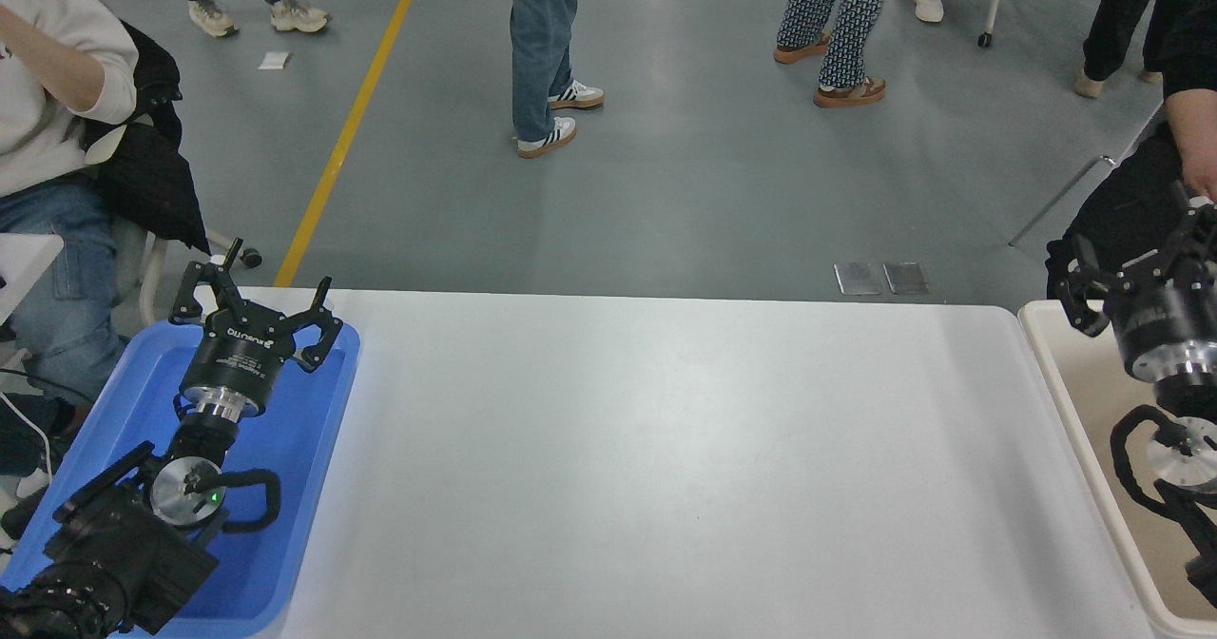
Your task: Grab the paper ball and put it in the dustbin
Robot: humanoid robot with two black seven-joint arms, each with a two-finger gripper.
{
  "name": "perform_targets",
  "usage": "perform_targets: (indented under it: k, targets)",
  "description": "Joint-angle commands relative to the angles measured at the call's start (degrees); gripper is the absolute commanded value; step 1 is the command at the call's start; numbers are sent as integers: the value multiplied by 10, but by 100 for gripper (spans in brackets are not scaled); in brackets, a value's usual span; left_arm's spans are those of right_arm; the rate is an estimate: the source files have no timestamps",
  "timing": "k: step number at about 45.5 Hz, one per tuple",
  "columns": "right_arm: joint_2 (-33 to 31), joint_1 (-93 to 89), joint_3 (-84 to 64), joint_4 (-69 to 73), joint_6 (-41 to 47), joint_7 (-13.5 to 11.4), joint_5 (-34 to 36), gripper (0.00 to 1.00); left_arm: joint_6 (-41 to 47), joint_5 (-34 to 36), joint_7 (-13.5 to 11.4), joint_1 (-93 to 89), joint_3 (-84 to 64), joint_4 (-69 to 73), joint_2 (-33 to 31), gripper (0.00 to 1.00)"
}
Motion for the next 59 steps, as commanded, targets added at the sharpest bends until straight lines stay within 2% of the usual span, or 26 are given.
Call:
perform_targets:
  k: [1, 59]
  targets:
    - [24, -39, 0, -10, 20, 25, -1, 100, 0, 0, 0, 0, 0, 0, 0, 100]
    - [30, 64, -100, -56, 20, 25, -1, 100, 0, 0, 0, 0, 0, 0, 0, 100]
